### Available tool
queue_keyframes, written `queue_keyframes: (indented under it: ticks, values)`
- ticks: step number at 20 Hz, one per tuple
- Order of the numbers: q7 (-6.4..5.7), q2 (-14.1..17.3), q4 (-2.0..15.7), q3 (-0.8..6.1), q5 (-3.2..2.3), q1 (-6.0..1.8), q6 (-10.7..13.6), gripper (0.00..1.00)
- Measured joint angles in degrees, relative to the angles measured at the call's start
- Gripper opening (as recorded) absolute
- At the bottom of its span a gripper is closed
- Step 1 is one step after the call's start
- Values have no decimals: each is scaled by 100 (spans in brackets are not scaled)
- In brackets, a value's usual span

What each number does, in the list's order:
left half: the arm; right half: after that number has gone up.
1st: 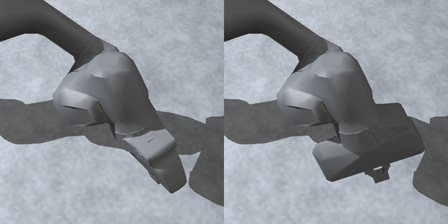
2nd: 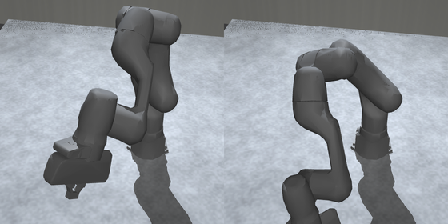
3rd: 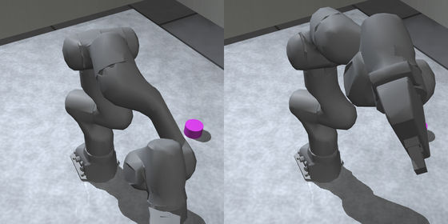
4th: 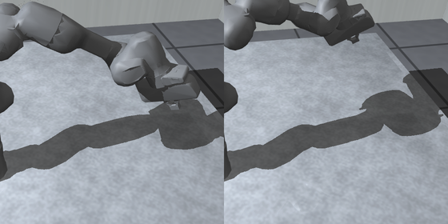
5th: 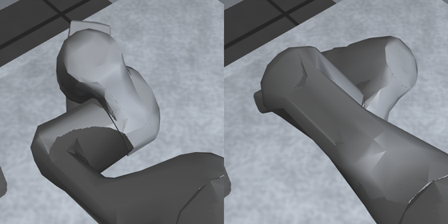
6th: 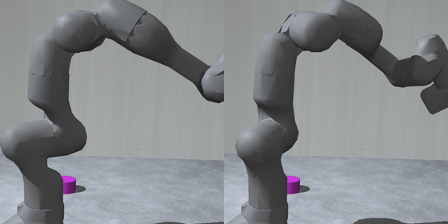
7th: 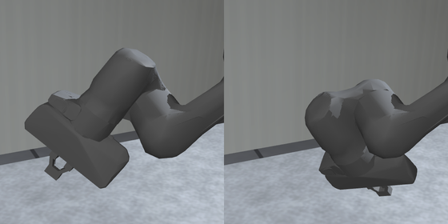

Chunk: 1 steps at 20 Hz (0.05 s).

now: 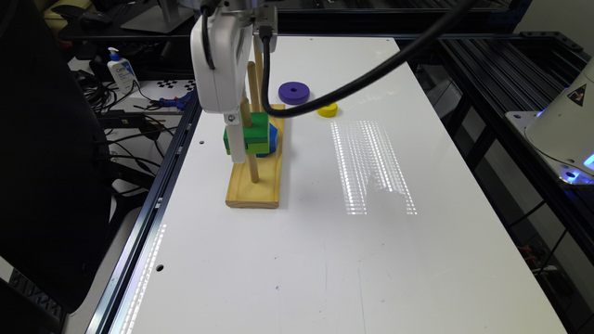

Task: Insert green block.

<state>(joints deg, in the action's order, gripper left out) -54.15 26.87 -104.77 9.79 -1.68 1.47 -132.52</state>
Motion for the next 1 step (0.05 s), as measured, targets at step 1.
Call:
queue_keyframes:
  ticks: [1]
  values:
    - [0,0,-2,0,0,0,1,0]
